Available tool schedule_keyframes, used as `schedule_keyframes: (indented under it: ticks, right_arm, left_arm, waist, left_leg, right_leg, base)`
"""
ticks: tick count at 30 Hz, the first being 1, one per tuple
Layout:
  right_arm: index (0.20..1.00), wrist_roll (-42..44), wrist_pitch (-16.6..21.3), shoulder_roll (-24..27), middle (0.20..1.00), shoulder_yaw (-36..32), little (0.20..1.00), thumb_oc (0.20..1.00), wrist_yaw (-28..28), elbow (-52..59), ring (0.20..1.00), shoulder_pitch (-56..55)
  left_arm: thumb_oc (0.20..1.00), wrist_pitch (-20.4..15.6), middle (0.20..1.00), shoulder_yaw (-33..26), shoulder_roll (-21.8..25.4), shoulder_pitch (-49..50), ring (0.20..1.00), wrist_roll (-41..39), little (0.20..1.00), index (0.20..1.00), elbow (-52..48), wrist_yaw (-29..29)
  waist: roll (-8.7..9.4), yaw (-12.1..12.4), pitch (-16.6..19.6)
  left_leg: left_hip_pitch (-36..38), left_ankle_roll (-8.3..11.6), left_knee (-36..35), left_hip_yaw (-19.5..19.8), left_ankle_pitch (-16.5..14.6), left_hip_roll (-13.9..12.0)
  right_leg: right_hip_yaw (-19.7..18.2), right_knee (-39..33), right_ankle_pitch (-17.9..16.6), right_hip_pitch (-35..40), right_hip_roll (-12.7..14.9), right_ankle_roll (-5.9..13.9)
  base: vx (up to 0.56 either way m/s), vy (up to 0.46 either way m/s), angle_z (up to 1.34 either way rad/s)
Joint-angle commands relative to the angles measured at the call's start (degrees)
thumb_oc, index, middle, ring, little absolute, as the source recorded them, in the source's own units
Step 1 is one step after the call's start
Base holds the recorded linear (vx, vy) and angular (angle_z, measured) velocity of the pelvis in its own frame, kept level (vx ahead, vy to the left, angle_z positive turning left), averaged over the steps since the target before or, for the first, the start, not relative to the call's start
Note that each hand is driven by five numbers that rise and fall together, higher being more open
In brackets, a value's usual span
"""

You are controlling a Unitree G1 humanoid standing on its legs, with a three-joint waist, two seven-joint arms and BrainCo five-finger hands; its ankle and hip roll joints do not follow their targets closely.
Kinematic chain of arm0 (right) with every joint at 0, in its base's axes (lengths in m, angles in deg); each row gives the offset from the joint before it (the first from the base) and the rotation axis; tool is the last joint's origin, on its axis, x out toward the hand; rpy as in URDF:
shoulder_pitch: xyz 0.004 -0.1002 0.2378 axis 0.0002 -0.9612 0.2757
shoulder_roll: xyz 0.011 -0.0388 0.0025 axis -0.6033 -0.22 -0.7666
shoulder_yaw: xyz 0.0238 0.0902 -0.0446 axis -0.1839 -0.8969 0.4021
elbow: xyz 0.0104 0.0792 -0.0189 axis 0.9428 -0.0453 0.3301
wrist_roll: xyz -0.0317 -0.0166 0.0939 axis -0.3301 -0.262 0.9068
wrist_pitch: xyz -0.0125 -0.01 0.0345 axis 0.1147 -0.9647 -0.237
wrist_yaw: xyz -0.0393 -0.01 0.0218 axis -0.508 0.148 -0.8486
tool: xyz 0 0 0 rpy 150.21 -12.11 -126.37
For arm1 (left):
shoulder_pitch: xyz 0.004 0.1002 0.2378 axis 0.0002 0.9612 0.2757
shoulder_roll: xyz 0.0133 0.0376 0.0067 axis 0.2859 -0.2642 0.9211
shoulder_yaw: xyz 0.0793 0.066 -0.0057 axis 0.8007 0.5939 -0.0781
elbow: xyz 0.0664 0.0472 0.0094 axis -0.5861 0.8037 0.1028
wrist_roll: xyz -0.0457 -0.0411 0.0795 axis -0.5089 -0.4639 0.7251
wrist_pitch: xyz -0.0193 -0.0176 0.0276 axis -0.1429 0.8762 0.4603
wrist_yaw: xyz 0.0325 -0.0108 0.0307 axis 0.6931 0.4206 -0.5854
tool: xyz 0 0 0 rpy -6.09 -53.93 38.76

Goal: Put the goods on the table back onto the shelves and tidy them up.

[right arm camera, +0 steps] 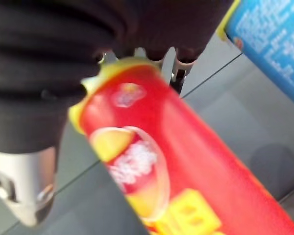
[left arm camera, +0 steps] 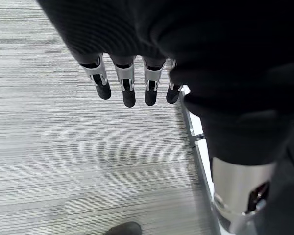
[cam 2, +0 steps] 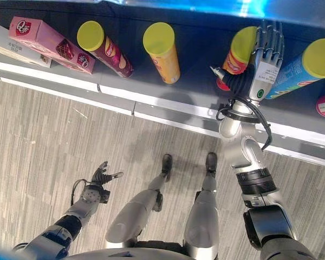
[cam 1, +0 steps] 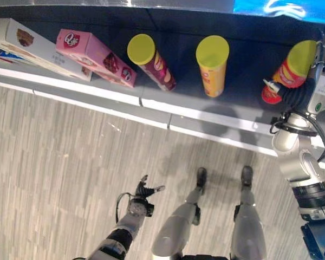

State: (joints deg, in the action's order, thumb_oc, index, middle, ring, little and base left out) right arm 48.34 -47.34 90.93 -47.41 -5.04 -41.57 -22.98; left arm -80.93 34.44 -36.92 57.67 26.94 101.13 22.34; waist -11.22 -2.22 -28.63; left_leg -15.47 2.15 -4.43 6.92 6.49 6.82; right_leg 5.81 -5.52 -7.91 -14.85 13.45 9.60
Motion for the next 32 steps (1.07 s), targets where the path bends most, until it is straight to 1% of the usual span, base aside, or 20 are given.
schedule_keyframes:
  ticks: [1,4,6,7,8,10,12,14,15,16,17,19,22,24,27,28,29,30,31,32]
  right_arm:
    - [1.000,1.18,2.20,0.50,1.000,-2.07,1.000,1.000,-0.91,4.29,1.000,0.88]
    - [1.000,1.15,2.14,0.87,1.000,-2.97,1.000,1.000,-1.10,5.12,1.000,-0.06]
    - [1.000,1.69,3.14,1.82,1.000,-4.16,1.000,1.000,-0.04,6.77,1.000,-1.89]
    - [1.000,2.14,3.64,2.29,1.000,-4.32,1.000,1.000,1.04,7.30,1.000,-2.97]
    - [1.000,2.16,3.65,2.28,1.000,-4.38,1.000,1.000,1.12,7.41,1.000,-3.11]
    - [1.000,6.28,6.41,3.02,1.000,-4.46,1.000,1.000,5.49,8.67,1.000,-5.59]
    - [1.000,16.98,11.15,2.68,1.000,-4.39,1.000,1.000,13.54,10.60,1.000,-9.81]
    - [1.000,27.07,14.96,3.95,1.000,-3.49,1.000,1.000,23.62,11.87,1.000,-14.25]
    - [1.000,37.45,17.80,5.89,1.000,-3.67,1.000,1.000,34.19,13.03,1.000,-19.48]
    - [1.000,37.57,17.81,5.92,1.000,-3.76,1.000,1.000,34.32,13.08,1.000,-19.60]
    - [1.000,42.27,18.26,6.52,1.000,-4.52,1.000,1.000,39.36,13.46,1.000,-22.64]
    - [1.000,50.42,18.92,7.27,1.000,-4.87,1.000,1.000,46.83,13.09,1.000,-27.39]
    - [1.000,59.18,17.83,8.18,1.000,-5.02,1.000,1.000,54.96,11.78,1.000,-32.58]
    - [1.000,62.74,15.34,10.72,1.000,-5.45,1.000,1.000,60.77,10.98,1.000,-36.61]
    - [1.000,66.72,11.74,14.70,1.000,-3.76,1.000,1.000,68.28,5.19,1.000,-41.00]
    - [1.000,67.17,9.94,16.04,1.000,-2.54,1.000,1.000,70.24,2.47,1.000,-42.02]
    - [1.000,66.02,8.68,16.39,1.000,-1.08,1.000,1.000,71.53,-1.61,1.000,-43.07]
    - [1.000,65.30,6.98,15.50,1.000,1.21,1.000,1.000,72.10,-8.97,1.000,-44.09]
    - [1.000,63.98,6.69,14.29,1.000,2.43,1.000,1.000,72.60,-14.00,1.000,-44.17]
    - [1.000,59.48,5.58,11.16,1.000,4.12,1.000,1.000,72.10,-22.43,1.000,-44.46]
  left_arm:
    - [1.000,-0.03,1.000,0.23,0.70,-0.18,1.000,-0.34,1.000,1.000,2.29,-1.47]
    - [1.000,-0.10,1.000,-0.02,0.73,-0.16,1.000,-0.35,1.000,1.000,2.49,-1.41]
    - [1.000,0.12,1.000,-0.62,0.82,0.26,1.000,0.03,1.000,1.000,3.11,-1.01]
    - [1.000,0.24,1.000,-0.91,0.87,0.48,1.000,0.11,1.000,1.000,3.32,-0.85]
    - [1.000,0.24,1.000,-0.88,0.87,0.54,1.000,0.12,1.000,1.000,3.32,-0.84]
    - [1.000,0.58,1.000,-1.61,1.19,0.91,1.000,0.48,1.000,1.000,3.73,-0.35]
    - [1.000,0.87,1.000,-2.50,1.85,1.49,1.000,0.67,1.000,1.000,3.71,0.90]
    - [1.000,1.08,1.000,-3.86,2.78,1.85,1.000,1.55,1.000,1.000,3.74,3.31]
    - [1.000,1.31,1.000,-5.17,3.79,2.65,1.000,3.00,1.000,1.000,3.72,6.15]
    - [1.000,1.32,1.000,-5.13,3.79,2.72,1.000,3.01,1.000,1.000,3.68,6.18]
    - [1.000,1.48,1.000,-5.74,4.40,3.47,1.000,3.51,1.000,1.000,3.56,7.60]
    - [1.000,1.27,1.000,-6.37,4.76,5.06,1.000,3.76,1.000,1.000,2.87,9.40]
    - [1.000,0.75,1.000,-7.10,4.84,7.40,1.000,3.98,1.000,1.000,1.91,11.50]
    - [1.000,0.78,1.000,-7.69,5.26,8.72,1.000,4.58,1.000,1.000,1.56,13.56]
    - [1.000,0.23,1.000,-7.30,5.48,10.26,1.000,4.85,1.000,1.000,1.64,15.66]
    - [1.000,0.47,1.000,-7.16,5.60,10.97,1.000,4.46,1.000,1.000,1.49,16.74]
    - [1.000,0.35,1.000,-6.85,5.40,11.69,1.000,4.60,1.000,1.000,1.55,17.86]
    - [1.000,0.47,1.000,-5.48,4.93,12.97,1.000,4.27,1.000,1.000,1.07,18.98]
    - [1.000,0.36,1.000,-5.24,4.87,13.72,1.000,3.90,1.000,1.000,1.11,19.85]
    - [1.000,0.41,1.000,-4.54,4.82,15.11,1.000,3.66,1.000,1.000,1.09,21.27]
  waist:
    - [0.58,-1.77,1.20]
    - [1.84,-2.10,1.61]
    - [3.79,-2.30,2.57]
    - [4.41,-2.38,2.97]
    - [4.42,-2.35,2.96]
    - [5.95,-2.60,3.96]
    - [7.98,-2.94,5.21]
    - [10.13,-3.40,6.79]
    - [11.78,-3.83,8.48]
    - [11.77,-3.80,8.47]
    - [12.39,-4.10,9.29]
    - [13.32,-4.37,11.11]
    - [14.32,-4.51,13.36]
    - [14.92,-4.48,14.79]
    - [15.66,-4.39,16.51]
    - [15.89,-4.29,16.97]
    - [16.04,-4.26,17.44]
    - [16.25,-4.06,17.93]
    - [16.31,-4.02,18.15]
    - [16.23,-3.82,18.54]
  left_leg:
    - [-2.20,2.89,4.69,-4.35,-6.53,-5.67]
    - [-1.78,2.57,5.28,-4.90,-7.19,-5.66]
    - [-1.05,2.33,6.03,-5.61,-7.90,-6.04]
    - [-0.65,2.28,6.22,-5.74,-8.15,-6.22]
    - [-0.57,2.28,6.24,-5.76,-8.18,-6.21]
    - [0.35,2.25,6.69,-6.24,-8.72,-6.64]
    - [1.49,2.26,7.26,-6.65,-9.38,-7.11]
    - [2.75,2.31,7.71,-7.34,-10.03,-7.80]
    - [4.08,2.56,8.25,-7.94,-10.70,-8.49]
    - [4.16,2.57,8.25,-7.94,-10.74,-8.50]
    - [4.86,2.73,8.62,-8.26,-11.09,-8.82]
    - [6.15,2.94,9.29,-8.72,-11.79,-9.39]
    - [8.35,3.24,9.83,-9.27,-12.63,-10.16]
    - [9.73,3.47,10.05,-9.63,-13.20,-10.44]
    - [11.80,3.94,9.78,-9.95,-13.63,-11.08]
    - [12.26,4.05,9.66,-9.90,-13.70,-11.27]
    - [12.82,4.29,9.39,-9.82,-13.64,-11.50]
    - [13.57,4.54,9.13,-9.80,-13.74,-11.87]
    - [13.97,4.66,9.02,-9.68,-13.77,-12.03]
    - [14.60,4.87,8.80,-9.57,-13.83,-12.24]
  right_leg:
    - [-2.35,10.25,9.25,-3.21,4.00,2.89]
    - [-2.36,10.00,8.83,-2.82,4.25,3.08]
    - [-2.14,9.70,8.39,-2.02,4.26,3.17]
    - [-2.08,9.61,8.34,-1.53,4.26,3.14]
    - [-2.08,9.56,8.33,-1.42,4.27,3.15]
    - [-1.77,9.54,8.37,-0.22,4.20,3.17]
    - [-1.60,9.57,8.46,1.17,3.92,3.10]
    - [-1.38,9.33,8.70,2.66,3.61,3.04]
    - [-0.81,8.89,9.12,4.39,3.36,3.09]
    - [-0.79,8.84,9.13,4.50,3.36,3.10]
    - [-0.53,8.62,9.46,5.49,3.29,3.13]
    - [-0.20,8.60,10.08,6.85,3.01,3.14]
    - [-0.18,9.08,11.11,8.68,2.38,2.92]
    - [-0.03,9.26,11.66,9.93,2.18,2.86]
    - [-0.05,9.40,12.13,11.50,1.86,2.69]
    - [0.05,9.45,12.33,11.93,1.70,2.58]
    - [0.26,9.47,12.59,12.42,1.58,2.46]
    - [0.42,9.53,12.86,13.04,1.49,2.37]
    - [0.55,9.62,13.04,13.36,1.31,2.25]
    - [0.76,9.63,13.31,14.09,1.11,2.11]
  base:
    - [-0.02,0.085,0.00]
    - [-0.02,0.068,-0.07]
    - [0.01,0.078,-0.08]
    - [0.03,0.033,-0.08]
    - [0.03,0.014,-0.12]
    - [0.05,0.018,-0.13]
    - [0.07,-0.002,-0.08]
    - [0.10,-0.022,-0.04]
    - [0.09,-0.016,-0.07]
    - [0.10,-0.008,-0.08]
    - [0.07,-0.006,-0.06]
    - [0.10,-0.009,-0.08]
    - [0.09,-0.011,-0.14]
    - [0.10,-0.037,-0.11]
    - [0.09,-0.047,-0.11]
    - [0.08,-0.061,-0.09]
    - [0.08,-0.085,-0.05]
    - [0.07,-0.086,-0.01]
    - [0.09,-0.100,0.02]
    - [0.08,-0.092,0.02]
